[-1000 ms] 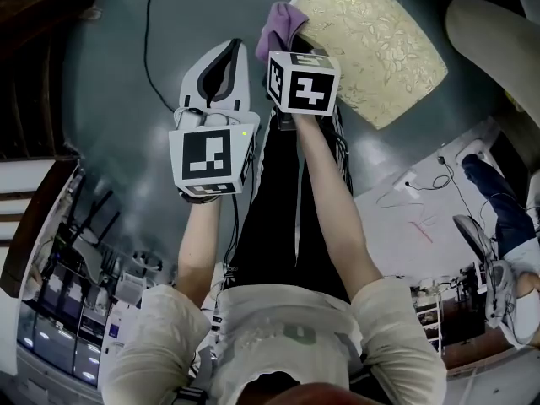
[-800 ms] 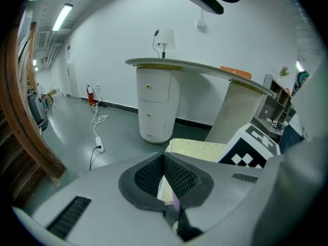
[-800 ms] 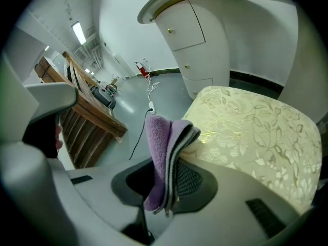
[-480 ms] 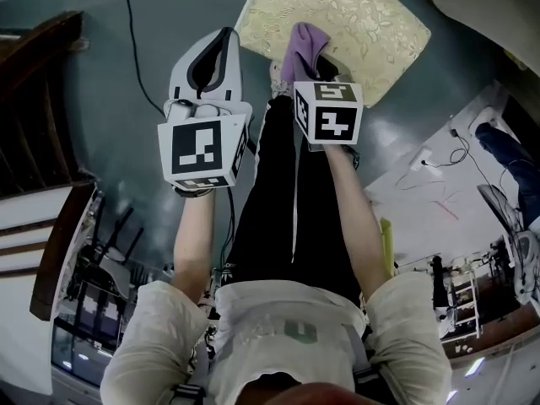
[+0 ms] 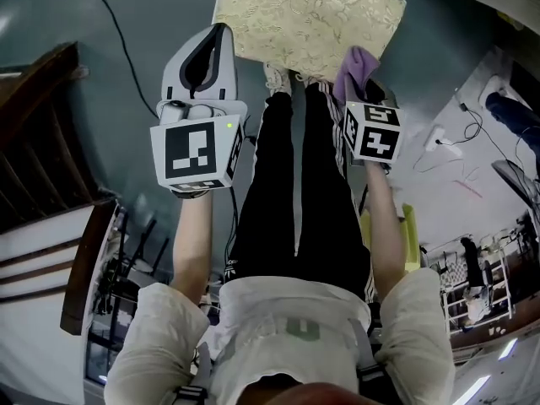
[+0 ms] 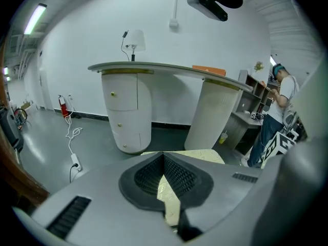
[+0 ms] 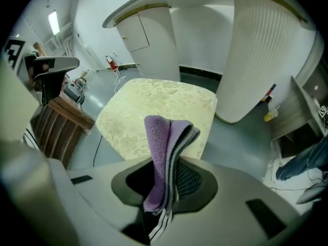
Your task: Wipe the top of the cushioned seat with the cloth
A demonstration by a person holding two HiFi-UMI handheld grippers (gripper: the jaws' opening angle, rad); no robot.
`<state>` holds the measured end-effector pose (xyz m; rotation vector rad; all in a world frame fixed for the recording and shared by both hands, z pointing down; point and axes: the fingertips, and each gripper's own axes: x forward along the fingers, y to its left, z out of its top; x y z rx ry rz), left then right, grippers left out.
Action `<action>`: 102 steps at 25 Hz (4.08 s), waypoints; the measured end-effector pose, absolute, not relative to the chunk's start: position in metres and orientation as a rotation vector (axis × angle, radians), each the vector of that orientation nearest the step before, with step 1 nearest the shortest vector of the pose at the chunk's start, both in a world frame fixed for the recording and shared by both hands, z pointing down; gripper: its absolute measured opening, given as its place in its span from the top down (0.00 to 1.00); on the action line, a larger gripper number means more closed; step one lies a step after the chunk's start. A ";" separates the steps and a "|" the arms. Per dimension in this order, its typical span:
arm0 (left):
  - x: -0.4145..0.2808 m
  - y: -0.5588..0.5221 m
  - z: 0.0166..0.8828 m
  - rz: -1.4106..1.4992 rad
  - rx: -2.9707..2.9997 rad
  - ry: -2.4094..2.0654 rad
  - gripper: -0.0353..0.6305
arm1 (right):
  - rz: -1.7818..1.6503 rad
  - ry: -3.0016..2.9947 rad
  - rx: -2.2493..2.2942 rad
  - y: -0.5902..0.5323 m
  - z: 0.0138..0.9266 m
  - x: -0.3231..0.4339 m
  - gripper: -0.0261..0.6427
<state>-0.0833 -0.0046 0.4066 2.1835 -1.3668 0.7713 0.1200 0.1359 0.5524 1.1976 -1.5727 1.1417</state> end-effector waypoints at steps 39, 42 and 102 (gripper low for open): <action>-0.073 -0.002 0.414 0.790 2.169 -1.355 0.96 | 1.111 -1.346 1.329 0.154 0.568 0.184 0.83; -0.071 -0.002 0.416 0.791 2.169 -1.349 0.96 | 1.125 -1.315 1.339 0.156 0.576 0.191 0.83; -0.088 0.031 0.017 0.402 2.223 -1.936 0.96 | 0.349 -2.390 1.318 0.019 0.052 0.027 0.83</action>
